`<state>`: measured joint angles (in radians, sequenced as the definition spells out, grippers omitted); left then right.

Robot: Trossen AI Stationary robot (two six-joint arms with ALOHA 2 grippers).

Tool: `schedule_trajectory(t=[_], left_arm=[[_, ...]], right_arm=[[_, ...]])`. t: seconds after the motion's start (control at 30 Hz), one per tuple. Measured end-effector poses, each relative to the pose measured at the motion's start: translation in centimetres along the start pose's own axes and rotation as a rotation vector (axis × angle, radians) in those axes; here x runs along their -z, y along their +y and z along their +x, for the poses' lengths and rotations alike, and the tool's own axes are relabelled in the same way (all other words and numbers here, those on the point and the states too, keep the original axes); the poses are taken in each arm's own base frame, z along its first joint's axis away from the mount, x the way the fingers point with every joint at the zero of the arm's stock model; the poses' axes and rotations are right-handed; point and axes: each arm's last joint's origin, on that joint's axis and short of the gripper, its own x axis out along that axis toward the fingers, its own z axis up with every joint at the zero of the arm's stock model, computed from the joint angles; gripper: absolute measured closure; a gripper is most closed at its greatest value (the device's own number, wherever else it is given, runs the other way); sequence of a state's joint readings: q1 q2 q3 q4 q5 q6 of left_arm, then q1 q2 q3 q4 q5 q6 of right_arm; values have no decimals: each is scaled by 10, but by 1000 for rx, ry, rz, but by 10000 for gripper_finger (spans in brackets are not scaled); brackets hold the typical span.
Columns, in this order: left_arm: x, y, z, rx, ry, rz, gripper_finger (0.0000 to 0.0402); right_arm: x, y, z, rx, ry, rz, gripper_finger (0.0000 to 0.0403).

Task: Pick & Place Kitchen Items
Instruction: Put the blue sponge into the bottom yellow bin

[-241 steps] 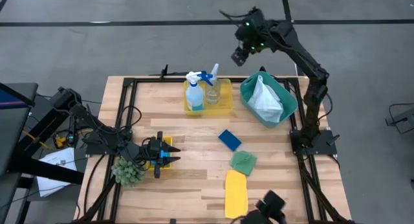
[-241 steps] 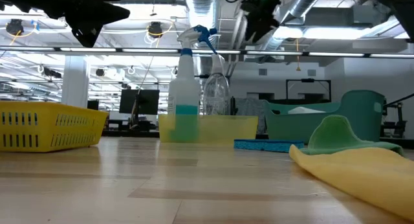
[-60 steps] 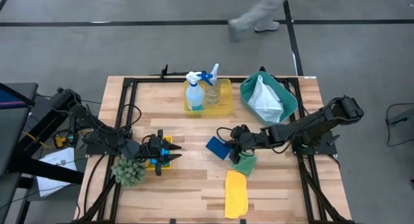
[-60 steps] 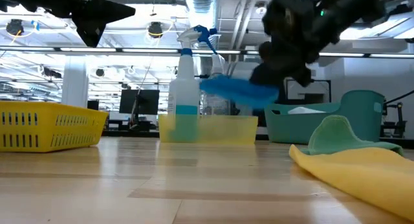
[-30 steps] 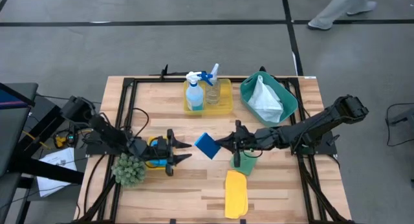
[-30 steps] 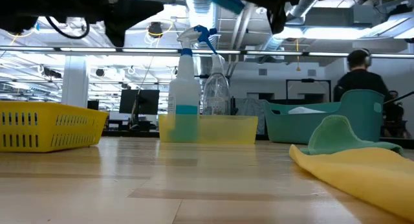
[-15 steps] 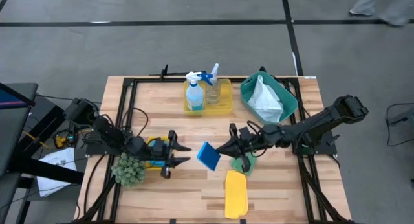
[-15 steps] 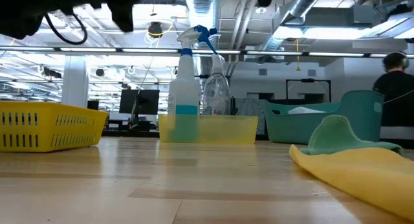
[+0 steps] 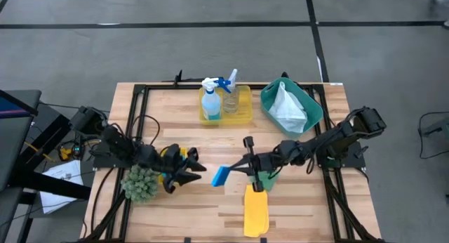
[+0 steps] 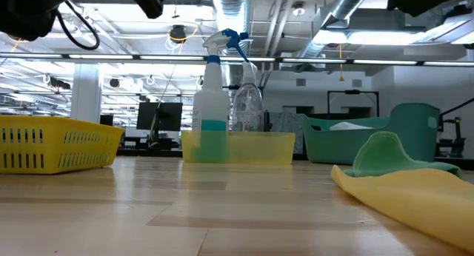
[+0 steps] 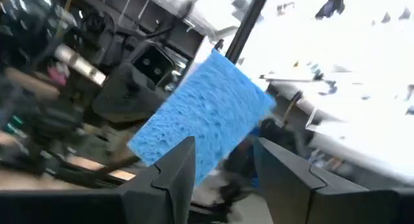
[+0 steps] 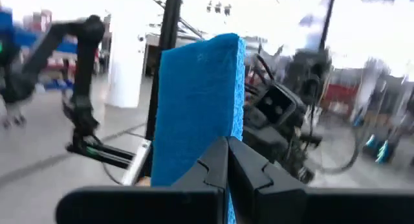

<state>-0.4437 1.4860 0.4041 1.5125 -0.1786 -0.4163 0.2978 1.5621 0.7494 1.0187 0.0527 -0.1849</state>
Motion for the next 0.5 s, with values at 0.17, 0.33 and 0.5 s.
schedule_trajectory(t=[0.17,0.33,0.5], left_arm=[[-1,4,2,-3,9,-164,231],[0,9,2,-54,18,-215,221],[4,21,2,-165,51,-249,218]], right_arm=[[2,7,0,128,60,-326,403],[5,23,-3,156,181,-712,403],[6,36,-7,247,341,-949,403]])
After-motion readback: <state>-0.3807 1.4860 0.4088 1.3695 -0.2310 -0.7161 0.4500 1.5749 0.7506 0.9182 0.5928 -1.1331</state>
